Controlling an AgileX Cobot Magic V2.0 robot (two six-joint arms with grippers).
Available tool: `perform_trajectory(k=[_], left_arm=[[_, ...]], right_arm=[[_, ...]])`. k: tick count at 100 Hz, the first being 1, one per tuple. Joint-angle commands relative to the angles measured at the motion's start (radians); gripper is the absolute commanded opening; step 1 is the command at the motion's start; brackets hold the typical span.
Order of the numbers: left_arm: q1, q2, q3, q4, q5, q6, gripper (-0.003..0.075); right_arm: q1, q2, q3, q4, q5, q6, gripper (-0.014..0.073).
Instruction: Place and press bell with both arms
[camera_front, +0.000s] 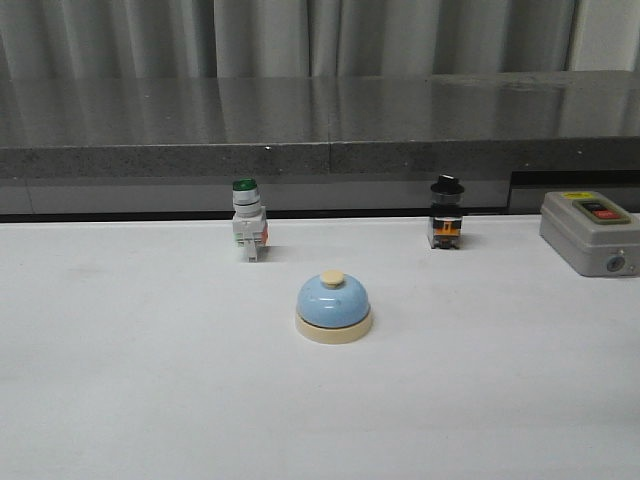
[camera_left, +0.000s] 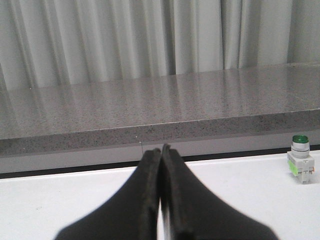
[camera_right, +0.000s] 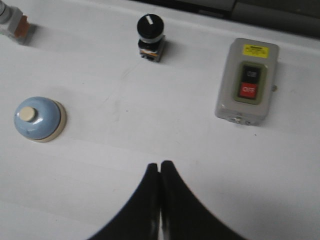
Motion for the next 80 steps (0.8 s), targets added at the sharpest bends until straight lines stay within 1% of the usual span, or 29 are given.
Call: perform_trajectory(k=[1, 19, 50, 69, 80], left_arm=[[0.003, -0.031, 0.041, -0.006, -0.071, -0.008, -0.002], [0.003, -0.031, 0.041, -0.006, -0.071, -0.008, -0.002], [0.003, -0.031, 0.041, -0.006, -0.071, -0.008, -0.002], [0.003, -0.031, 0.041, -0.006, -0.071, -0.008, -0.002], [0.003, -0.031, 0.041, -0.006, -0.071, -0.008, -0.002]], right_arm=[[-0.034, -0.13, 0.061, -0.002, -0.111, -0.005, -0.006], [-0.067, -0.338, 0.233, -0.002, -0.19, -0.005, -0.006], [-0.068, -0.691, 0.466, -0.003, -0.349, -0.005, -0.006], [-0.068, -0.842, 0.59, -0.003, -0.47, -0.005, -0.006], [-0.068, -0.883, 0.635, -0.003, -0.514, -0.005, -0.006]])
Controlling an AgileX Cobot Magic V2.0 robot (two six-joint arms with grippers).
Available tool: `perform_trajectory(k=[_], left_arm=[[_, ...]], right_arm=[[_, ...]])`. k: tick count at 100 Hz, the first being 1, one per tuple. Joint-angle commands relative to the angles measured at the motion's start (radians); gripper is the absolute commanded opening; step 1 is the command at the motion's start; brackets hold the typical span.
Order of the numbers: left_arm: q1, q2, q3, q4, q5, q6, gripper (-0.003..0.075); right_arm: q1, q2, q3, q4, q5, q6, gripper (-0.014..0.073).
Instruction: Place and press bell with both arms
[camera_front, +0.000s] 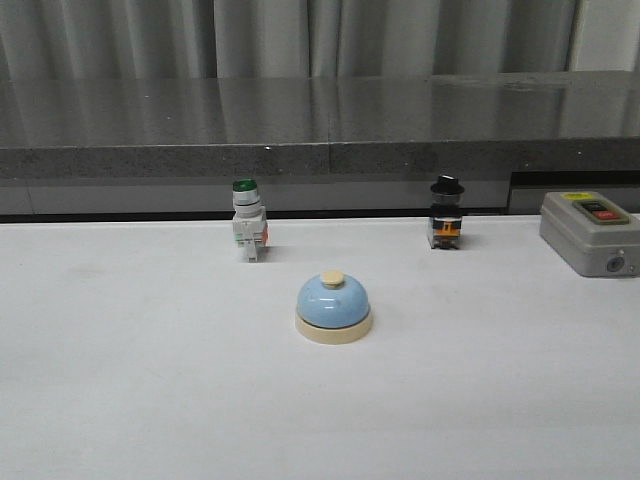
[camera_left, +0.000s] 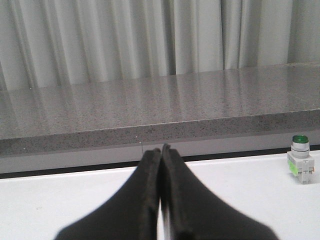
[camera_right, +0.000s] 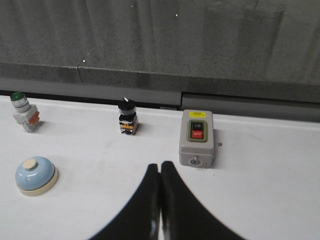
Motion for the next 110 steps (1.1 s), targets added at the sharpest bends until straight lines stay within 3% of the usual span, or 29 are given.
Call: perform_trajectory(k=[1, 93, 110], left_arm=[[0.003, -0.031, 0.041, -0.006, -0.071, -0.008, -0.002], [0.003, -0.031, 0.041, -0.006, -0.071, -0.008, -0.002], [0.003, -0.031, 0.041, -0.006, -0.071, -0.008, -0.002]], right_arm=[[-0.005, -0.024, 0.003, -0.003, -0.128, -0.005, -0.006], [-0.005, -0.025, 0.014, -0.009, -0.125, -0.005, -0.006], [-0.005, -0.05, 0.091, -0.056, -0.199, -0.005, -0.006]])
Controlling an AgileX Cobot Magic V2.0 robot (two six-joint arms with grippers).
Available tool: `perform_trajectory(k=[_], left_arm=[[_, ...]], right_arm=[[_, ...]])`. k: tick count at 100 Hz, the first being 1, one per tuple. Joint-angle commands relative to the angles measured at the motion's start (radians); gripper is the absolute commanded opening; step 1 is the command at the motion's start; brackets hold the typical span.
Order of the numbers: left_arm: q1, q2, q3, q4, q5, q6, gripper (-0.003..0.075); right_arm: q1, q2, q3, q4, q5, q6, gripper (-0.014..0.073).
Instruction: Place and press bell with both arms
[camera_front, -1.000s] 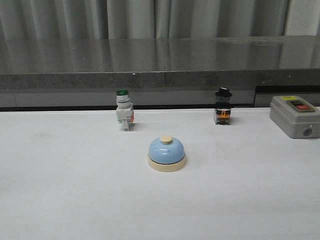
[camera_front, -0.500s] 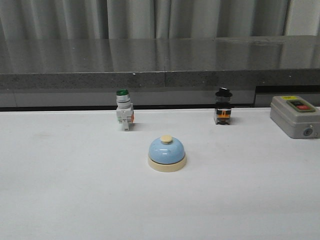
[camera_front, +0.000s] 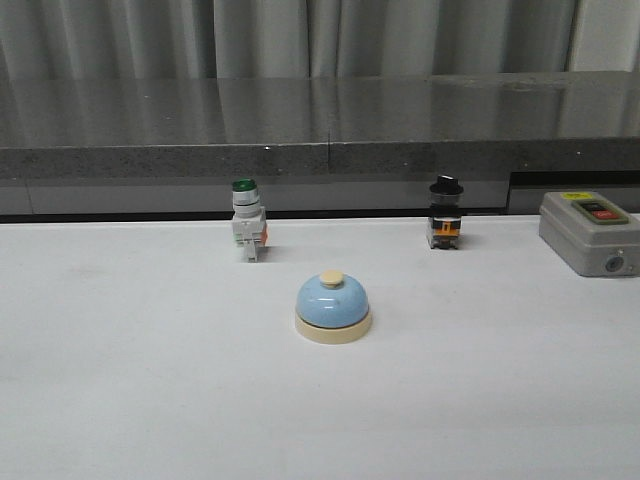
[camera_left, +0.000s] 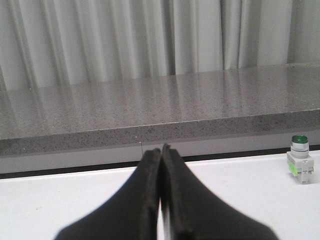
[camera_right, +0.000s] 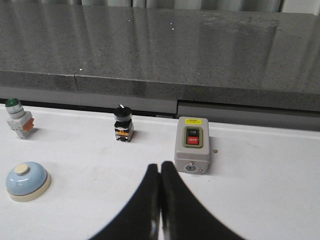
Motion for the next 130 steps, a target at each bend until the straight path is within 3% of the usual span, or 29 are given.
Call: perform_trajectory(k=[1, 46, 70, 130], left_arm=[[0.003, -0.031, 0.041, -0.006, -0.071, -0.008, -0.002], [0.003, -0.031, 0.041, -0.006, -0.071, -0.008, -0.002], [0.003, -0.031, 0.041, -0.006, -0.071, -0.008, -0.002], [0.003, -0.031, 0.041, -0.006, -0.071, -0.008, -0.002]], right_arm=[[-0.005, -0.017, 0.027, -0.03, -0.133, -0.005, -0.006], [-0.005, -0.314, 0.298, -0.03, -0.21, 0.014, -0.006], [-0.005, -0.309, 0.363, -0.03, -0.282, 0.044, -0.006], [-0.005, -0.309, 0.362, -0.045, -0.291, 0.046, -0.006]])
